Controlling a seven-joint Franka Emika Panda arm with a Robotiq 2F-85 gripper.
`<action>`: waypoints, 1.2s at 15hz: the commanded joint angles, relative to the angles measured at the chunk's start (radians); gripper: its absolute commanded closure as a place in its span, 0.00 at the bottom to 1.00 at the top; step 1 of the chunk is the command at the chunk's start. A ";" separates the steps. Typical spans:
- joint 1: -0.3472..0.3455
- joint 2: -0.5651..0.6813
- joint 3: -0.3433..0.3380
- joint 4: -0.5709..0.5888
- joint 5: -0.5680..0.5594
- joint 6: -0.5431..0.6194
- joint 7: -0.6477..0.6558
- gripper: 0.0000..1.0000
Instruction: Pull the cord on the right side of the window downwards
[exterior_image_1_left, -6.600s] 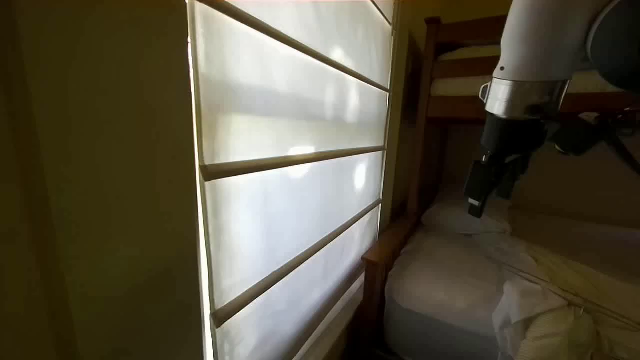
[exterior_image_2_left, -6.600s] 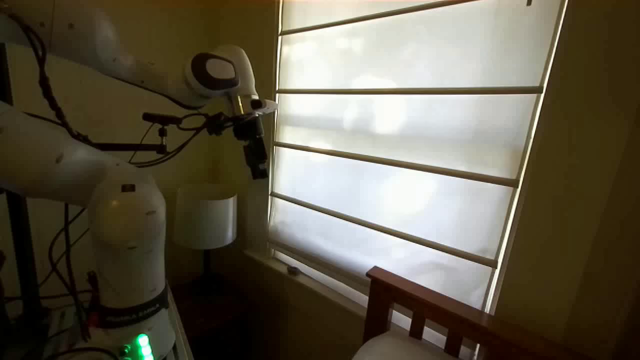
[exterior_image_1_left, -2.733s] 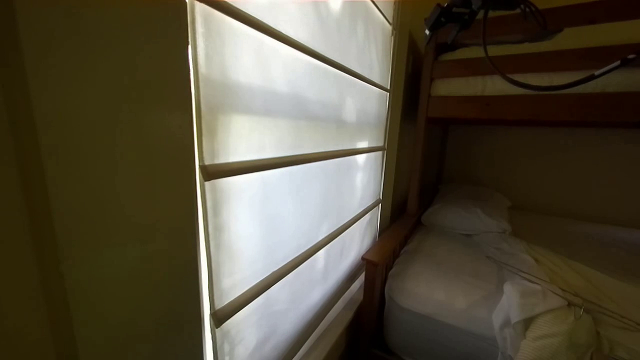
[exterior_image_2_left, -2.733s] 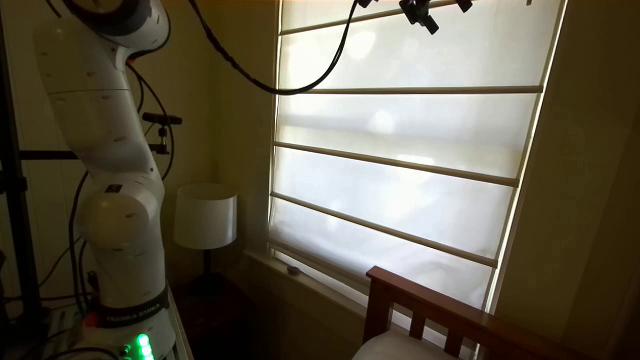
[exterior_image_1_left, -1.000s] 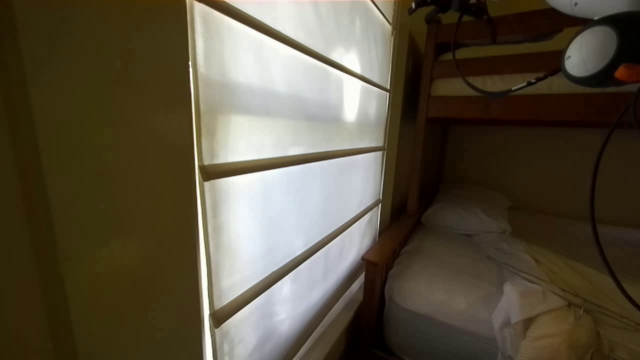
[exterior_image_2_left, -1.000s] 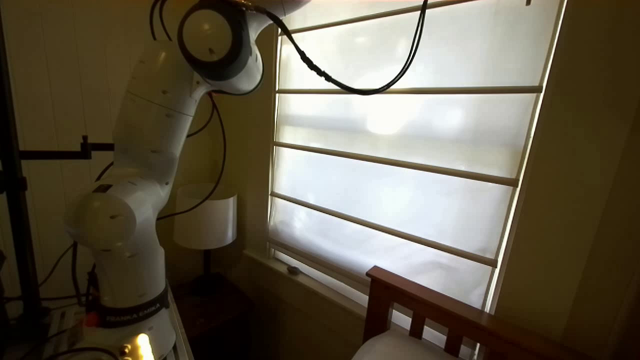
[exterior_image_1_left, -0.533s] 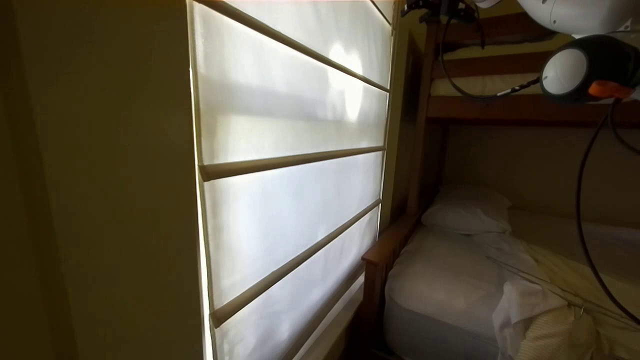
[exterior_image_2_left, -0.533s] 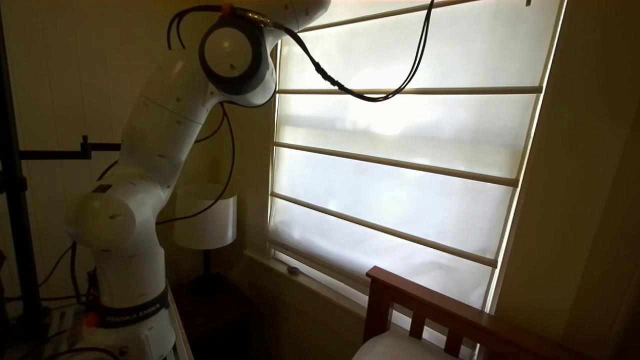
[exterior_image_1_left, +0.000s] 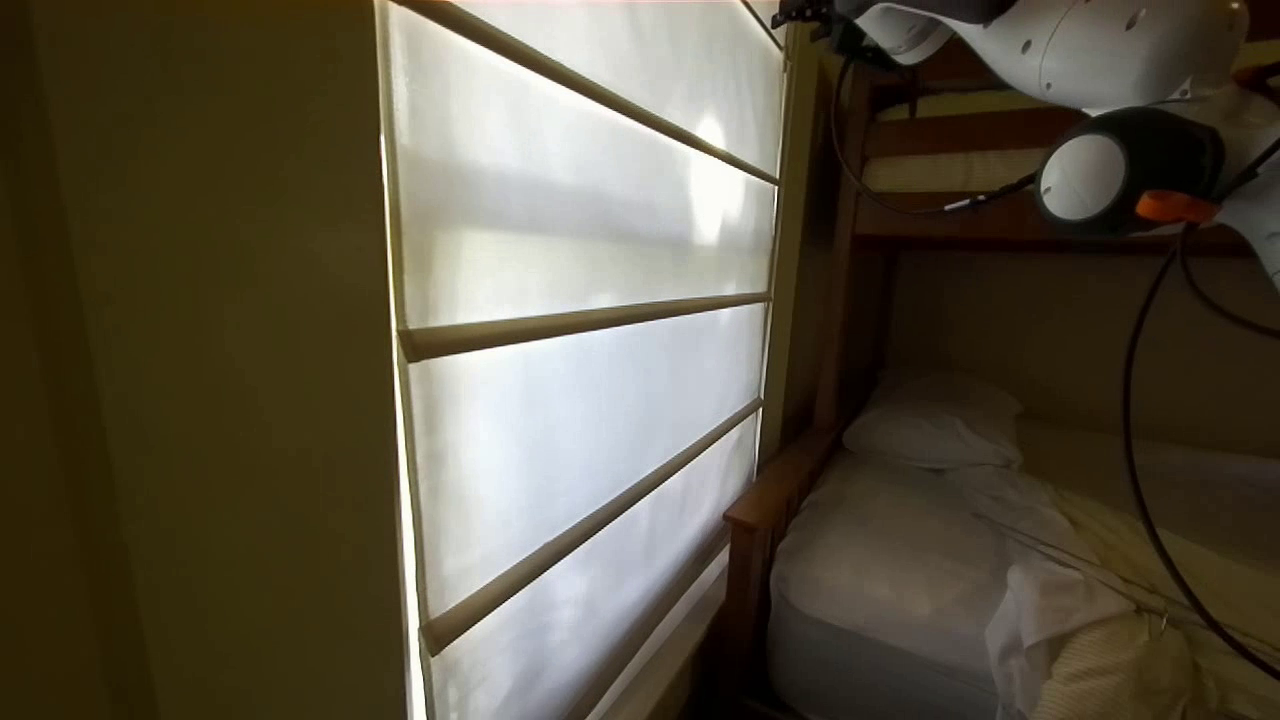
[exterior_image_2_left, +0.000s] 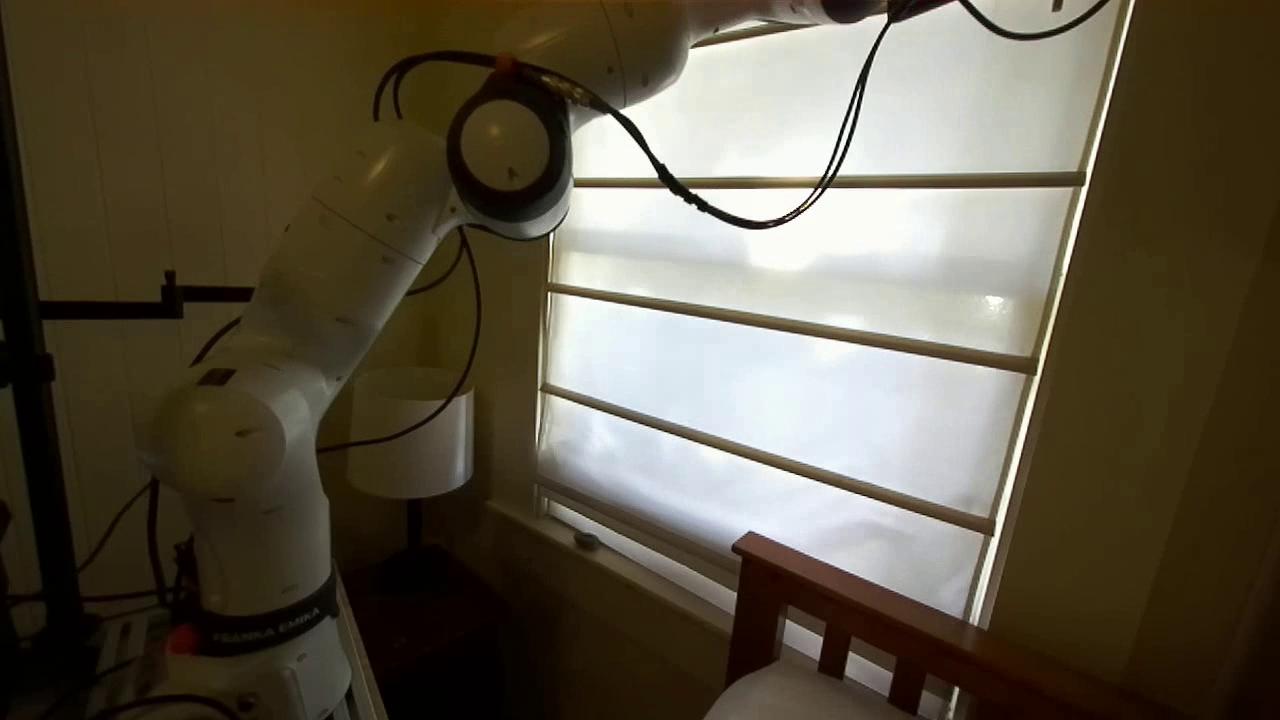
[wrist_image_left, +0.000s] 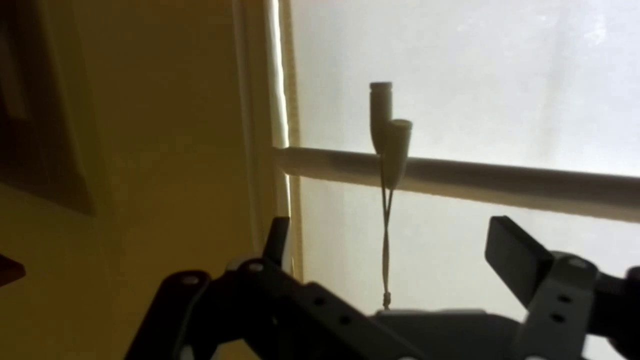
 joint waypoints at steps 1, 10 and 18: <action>0.024 0.065 -0.065 0.061 -0.047 0.096 0.150 0.00; -0.034 0.117 0.014 0.176 -0.369 0.049 0.456 0.70; -0.011 0.051 0.046 0.115 -0.444 0.033 0.480 1.00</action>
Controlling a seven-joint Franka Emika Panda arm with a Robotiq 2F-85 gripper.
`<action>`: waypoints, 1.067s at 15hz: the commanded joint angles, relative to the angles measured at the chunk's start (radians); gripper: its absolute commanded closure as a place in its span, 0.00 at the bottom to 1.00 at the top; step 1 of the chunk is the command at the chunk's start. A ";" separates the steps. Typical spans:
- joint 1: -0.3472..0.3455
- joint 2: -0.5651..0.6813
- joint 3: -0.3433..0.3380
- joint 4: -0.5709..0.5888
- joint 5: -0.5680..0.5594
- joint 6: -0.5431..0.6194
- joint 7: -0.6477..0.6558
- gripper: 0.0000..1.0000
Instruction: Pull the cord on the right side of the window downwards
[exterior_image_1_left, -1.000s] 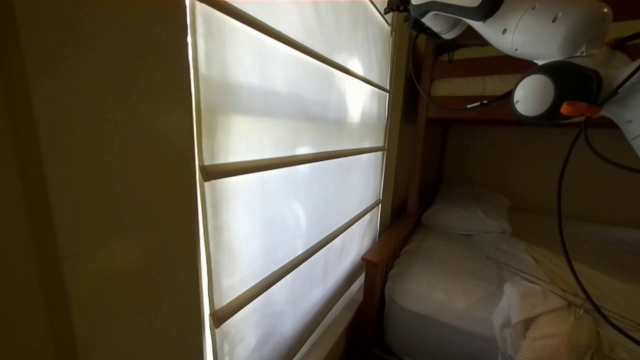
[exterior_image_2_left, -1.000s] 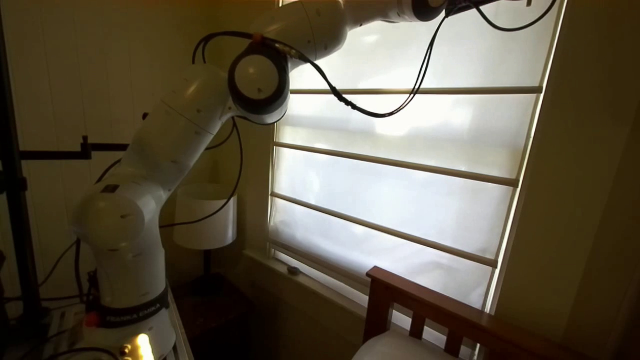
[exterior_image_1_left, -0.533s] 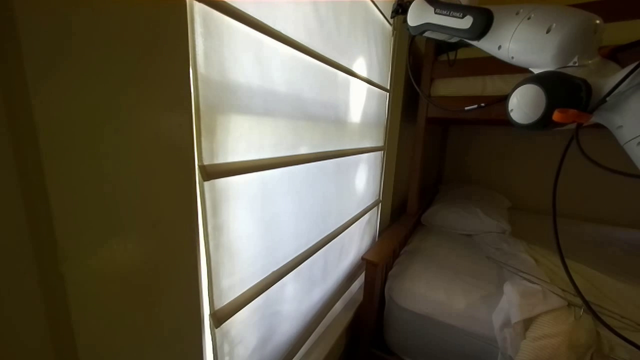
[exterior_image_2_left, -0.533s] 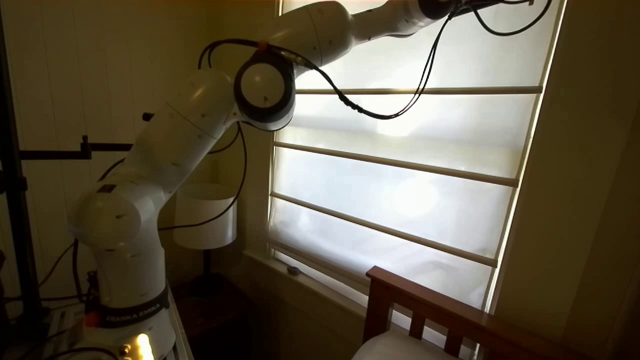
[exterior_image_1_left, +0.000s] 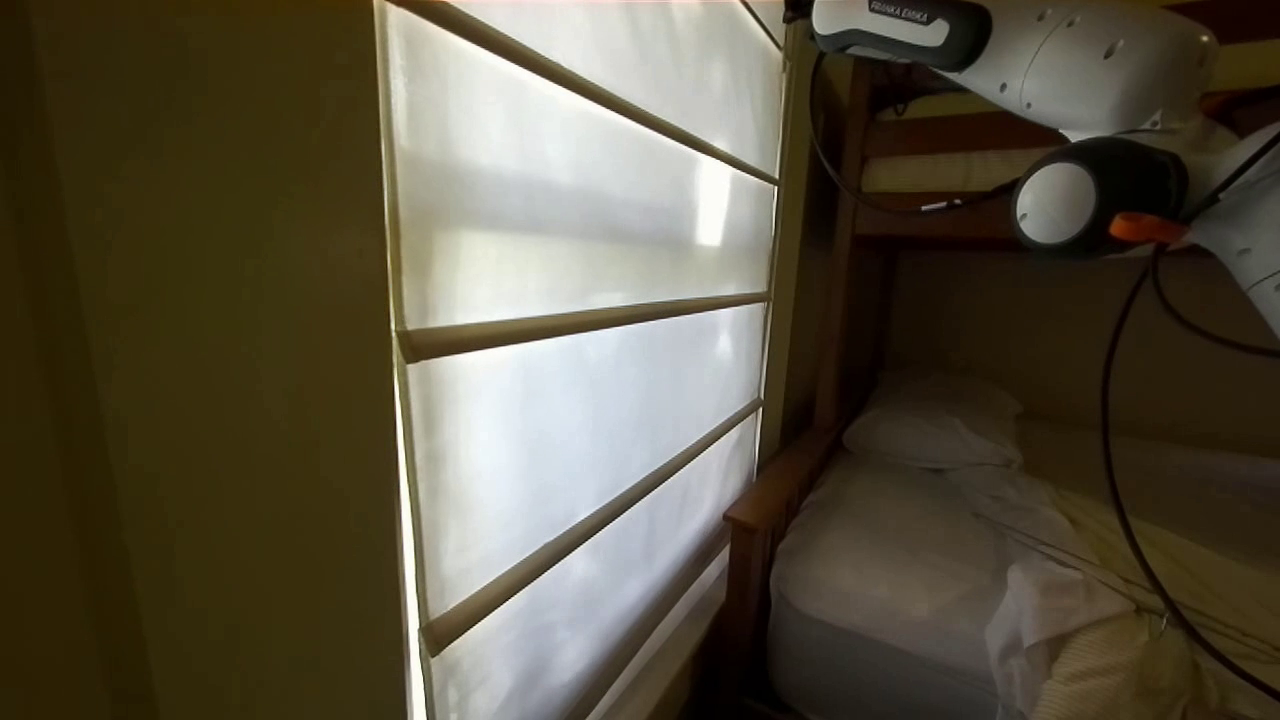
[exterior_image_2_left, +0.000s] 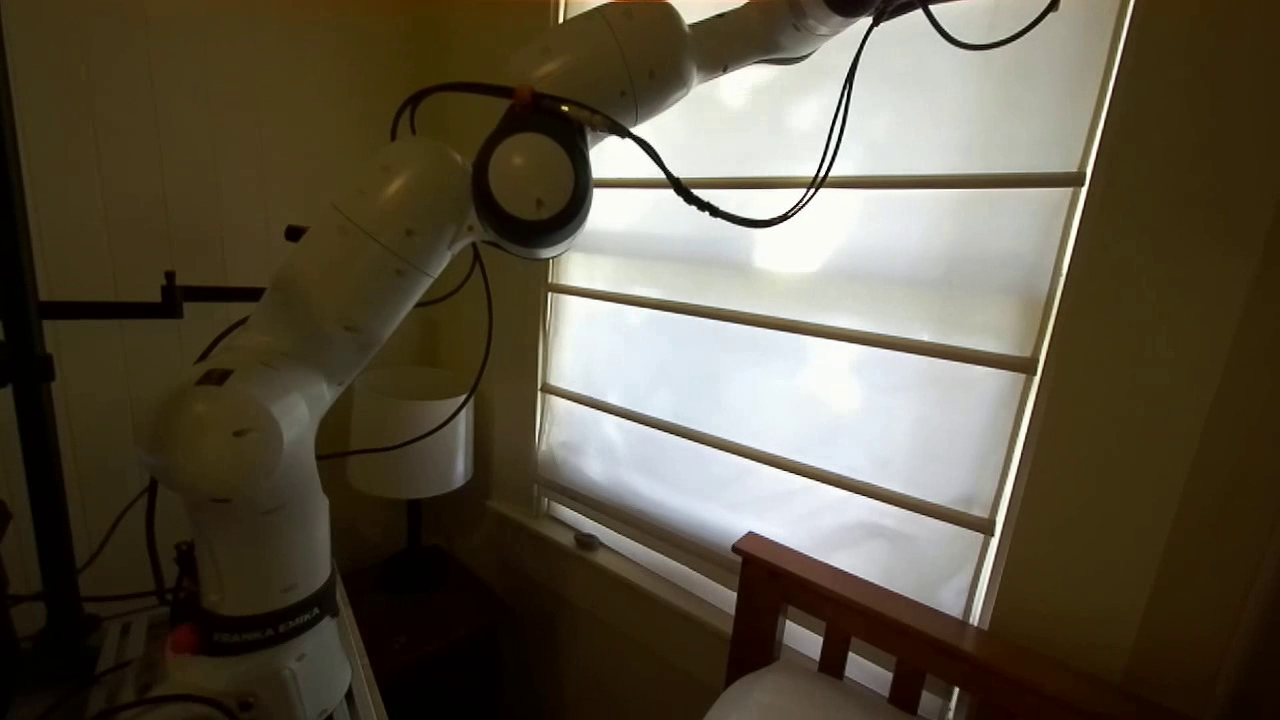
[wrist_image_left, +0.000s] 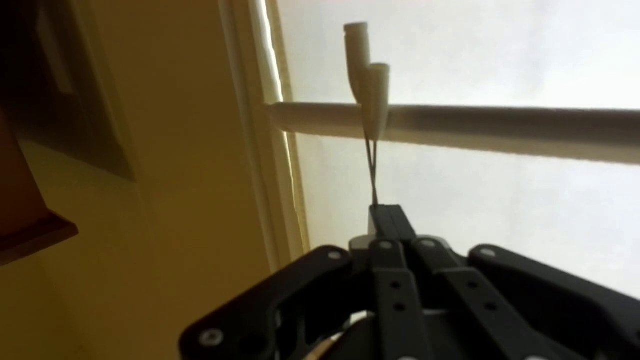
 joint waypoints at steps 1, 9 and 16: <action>0.001 -0.033 0.013 -0.028 -0.048 -0.020 0.046 0.82; -0.009 -0.080 0.030 -0.029 -0.056 -0.271 0.008 0.26; -0.052 -0.049 0.043 0.007 -0.049 -0.245 -0.015 0.00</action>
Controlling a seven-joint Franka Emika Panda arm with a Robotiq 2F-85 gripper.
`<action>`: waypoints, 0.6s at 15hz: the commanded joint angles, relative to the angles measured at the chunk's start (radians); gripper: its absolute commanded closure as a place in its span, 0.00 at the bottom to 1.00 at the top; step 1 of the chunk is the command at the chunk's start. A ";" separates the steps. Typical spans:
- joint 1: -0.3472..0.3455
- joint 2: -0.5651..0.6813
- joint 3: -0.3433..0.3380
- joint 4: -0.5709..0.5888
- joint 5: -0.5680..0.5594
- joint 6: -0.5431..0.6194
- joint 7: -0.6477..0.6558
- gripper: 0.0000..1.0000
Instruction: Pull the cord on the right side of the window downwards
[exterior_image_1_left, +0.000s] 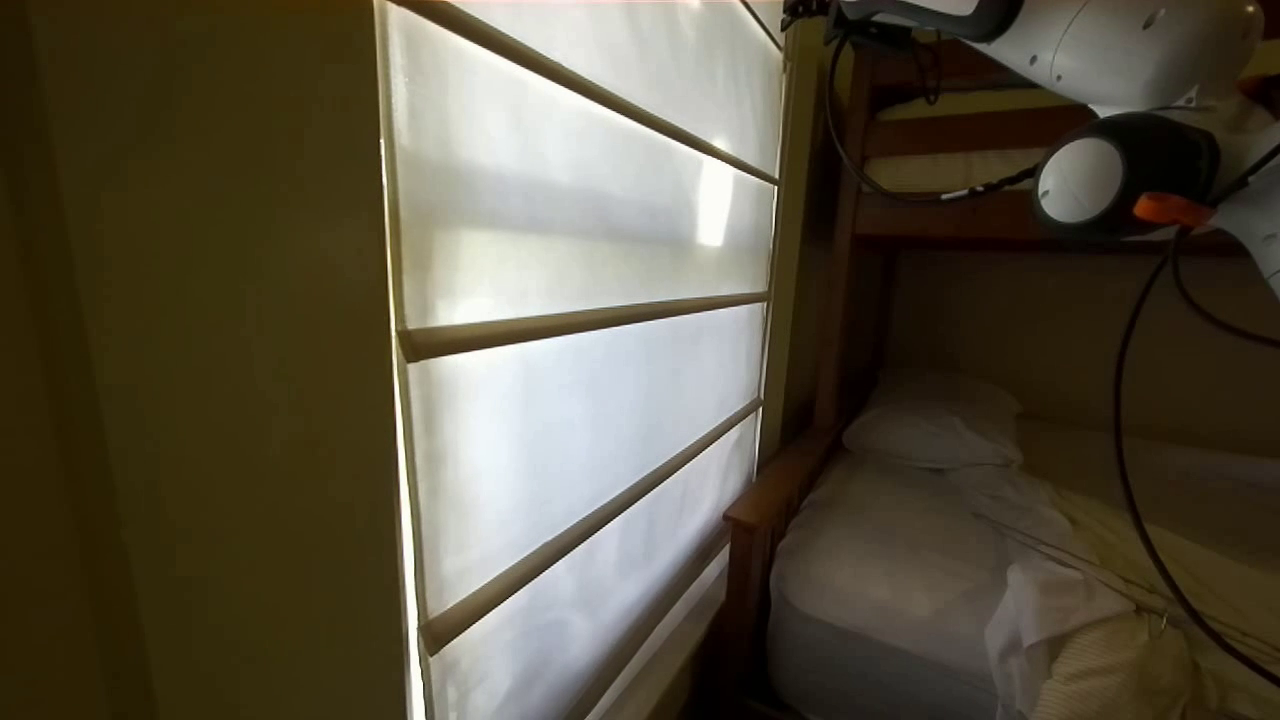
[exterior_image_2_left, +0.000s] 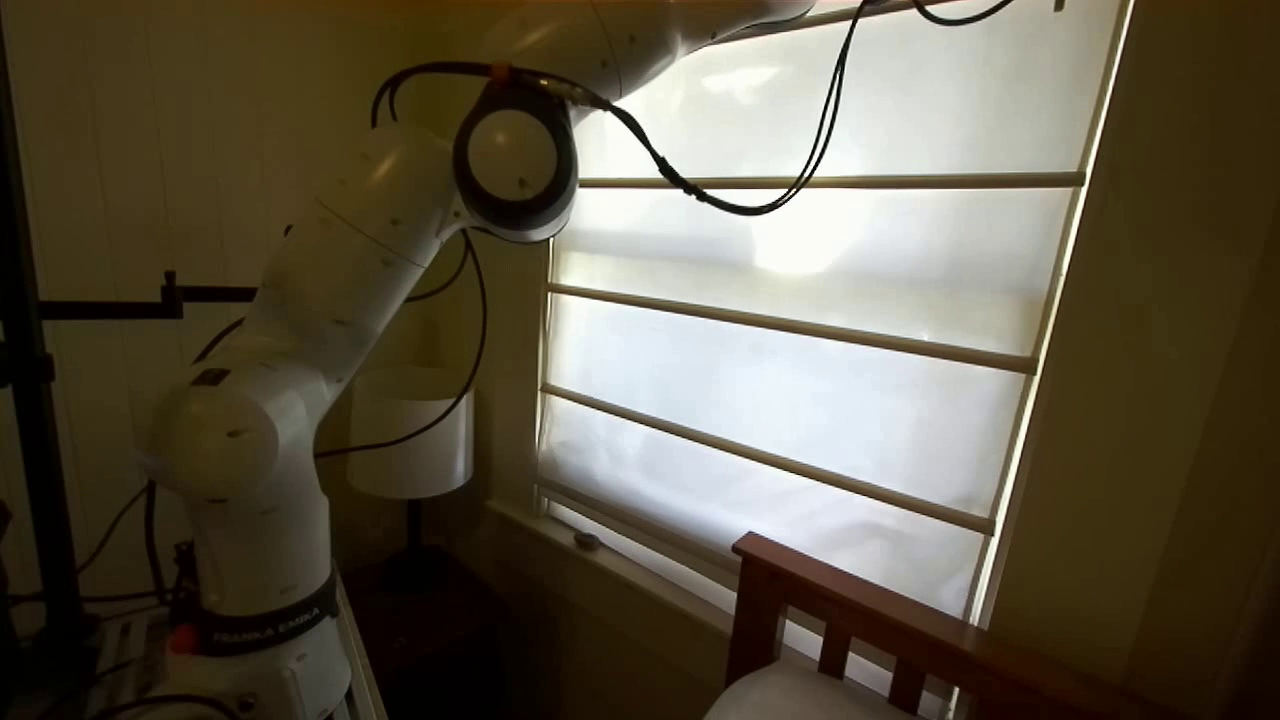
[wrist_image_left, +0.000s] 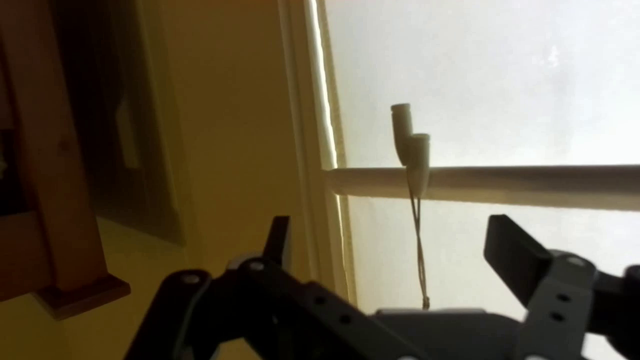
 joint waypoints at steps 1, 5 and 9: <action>-0.028 0.023 0.017 0.012 -0.028 0.058 -0.023 0.00; -0.034 0.056 0.007 0.016 -0.047 0.113 -0.019 0.00; -0.024 0.088 0.002 0.022 -0.075 0.186 -0.017 0.00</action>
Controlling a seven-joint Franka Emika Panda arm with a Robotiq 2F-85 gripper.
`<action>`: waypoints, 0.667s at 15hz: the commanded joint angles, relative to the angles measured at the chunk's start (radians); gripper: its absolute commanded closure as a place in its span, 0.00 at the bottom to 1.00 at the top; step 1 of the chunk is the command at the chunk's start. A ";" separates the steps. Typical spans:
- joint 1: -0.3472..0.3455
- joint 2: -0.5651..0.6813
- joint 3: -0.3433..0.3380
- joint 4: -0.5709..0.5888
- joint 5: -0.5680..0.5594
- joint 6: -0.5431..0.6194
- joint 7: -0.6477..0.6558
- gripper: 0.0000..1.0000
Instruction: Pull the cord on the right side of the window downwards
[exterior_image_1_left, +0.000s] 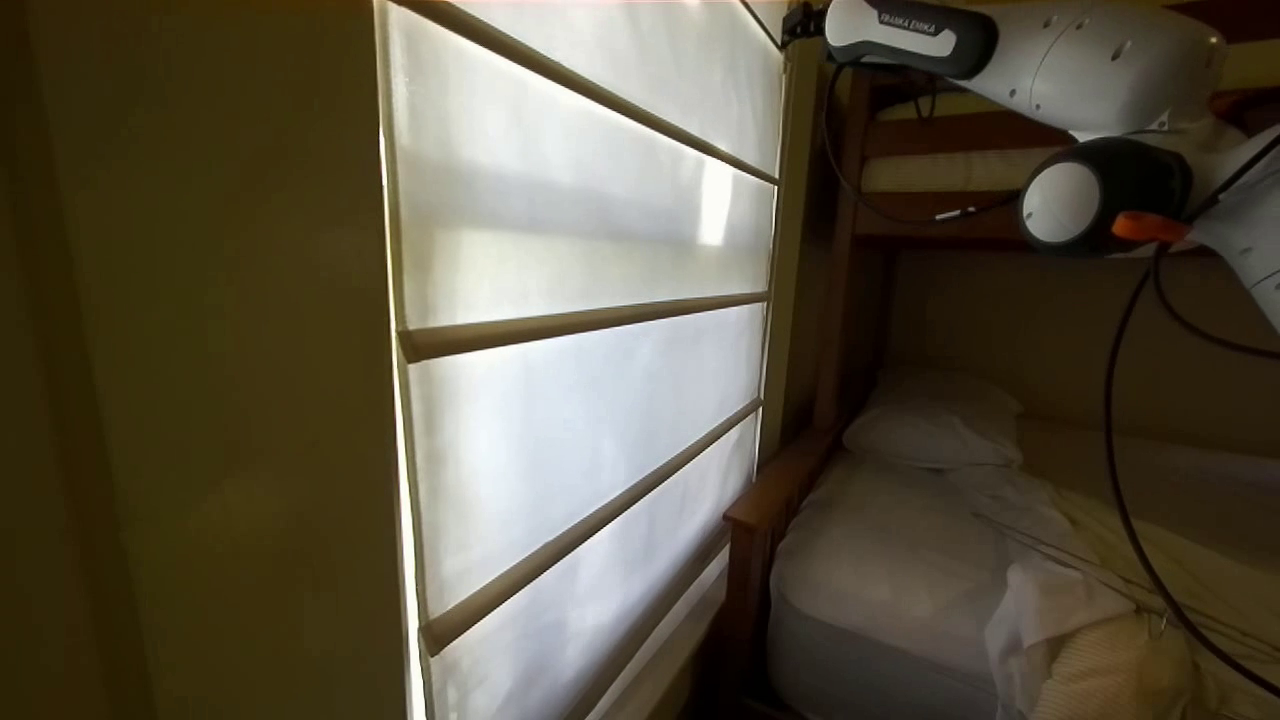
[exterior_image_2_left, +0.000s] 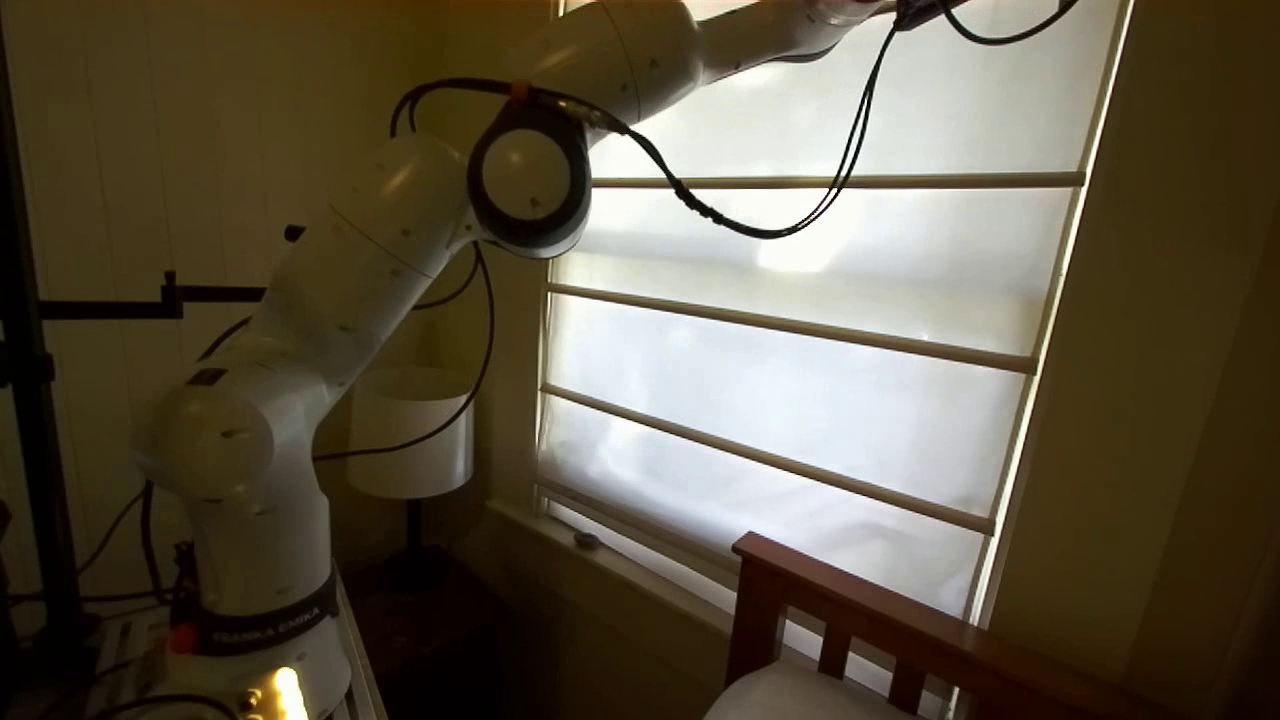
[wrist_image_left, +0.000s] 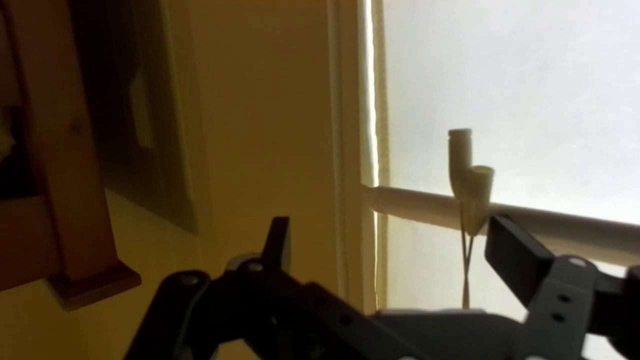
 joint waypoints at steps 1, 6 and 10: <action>0.006 0.030 -0.002 0.022 -0.041 0.062 0.006 0.00; 0.012 0.043 -0.056 0.030 -0.085 0.129 0.091 0.00; 0.021 0.047 -0.107 0.031 -0.129 0.155 0.161 0.00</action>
